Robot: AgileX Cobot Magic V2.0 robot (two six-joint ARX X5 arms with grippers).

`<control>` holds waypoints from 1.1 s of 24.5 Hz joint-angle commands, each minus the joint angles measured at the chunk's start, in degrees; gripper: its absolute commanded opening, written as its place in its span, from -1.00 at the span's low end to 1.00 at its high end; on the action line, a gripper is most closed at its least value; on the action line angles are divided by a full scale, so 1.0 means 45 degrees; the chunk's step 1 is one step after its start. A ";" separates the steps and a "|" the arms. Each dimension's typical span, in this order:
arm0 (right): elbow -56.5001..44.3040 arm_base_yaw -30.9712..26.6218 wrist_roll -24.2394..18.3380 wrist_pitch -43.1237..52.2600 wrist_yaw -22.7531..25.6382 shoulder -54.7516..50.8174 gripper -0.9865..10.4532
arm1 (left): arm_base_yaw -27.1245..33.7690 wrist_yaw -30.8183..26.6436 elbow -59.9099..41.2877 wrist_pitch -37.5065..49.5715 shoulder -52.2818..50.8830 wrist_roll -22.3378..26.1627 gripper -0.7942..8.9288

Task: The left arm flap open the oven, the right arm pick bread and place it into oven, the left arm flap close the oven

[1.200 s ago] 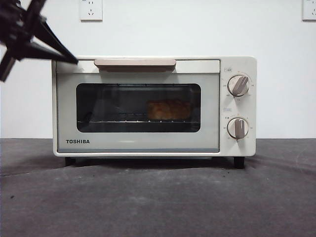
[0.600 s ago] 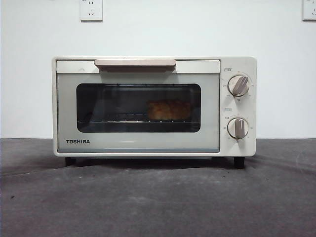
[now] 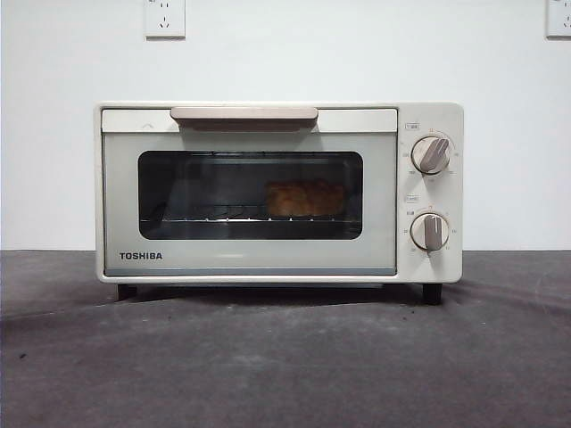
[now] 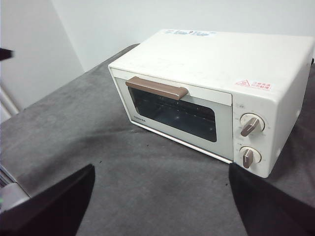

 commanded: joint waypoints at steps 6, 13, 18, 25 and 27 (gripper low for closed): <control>0.0209 0.0102 -0.0393 0.0131 -0.0005 0.0005 -0.13 | -0.0029 -0.0636 0.0243 -0.1146 -0.1413 0.0811 -0.82; 0.0209 0.0102 -0.0389 0.0131 0.0024 0.0005 -0.14 | -0.0029 -0.0631 0.0243 -0.1443 -0.1423 0.0797 -0.82; 0.0199 0.0102 -0.0384 0.0039 0.0049 0.0005 -0.80 | -0.0053 -0.0631 0.0243 -0.1350 -0.1423 0.0748 -0.82; 0.0199 0.0102 -0.0374 0.0044 0.0097 -0.0005 -0.80 | -0.0053 -0.0631 0.0243 -0.1311 -0.1428 0.0753 -0.82; 0.0199 0.0102 -0.0374 0.0049 0.0097 -0.0005 -0.80 | -0.0053 -0.0631 0.0243 -0.1311 -0.1428 0.0753 -0.82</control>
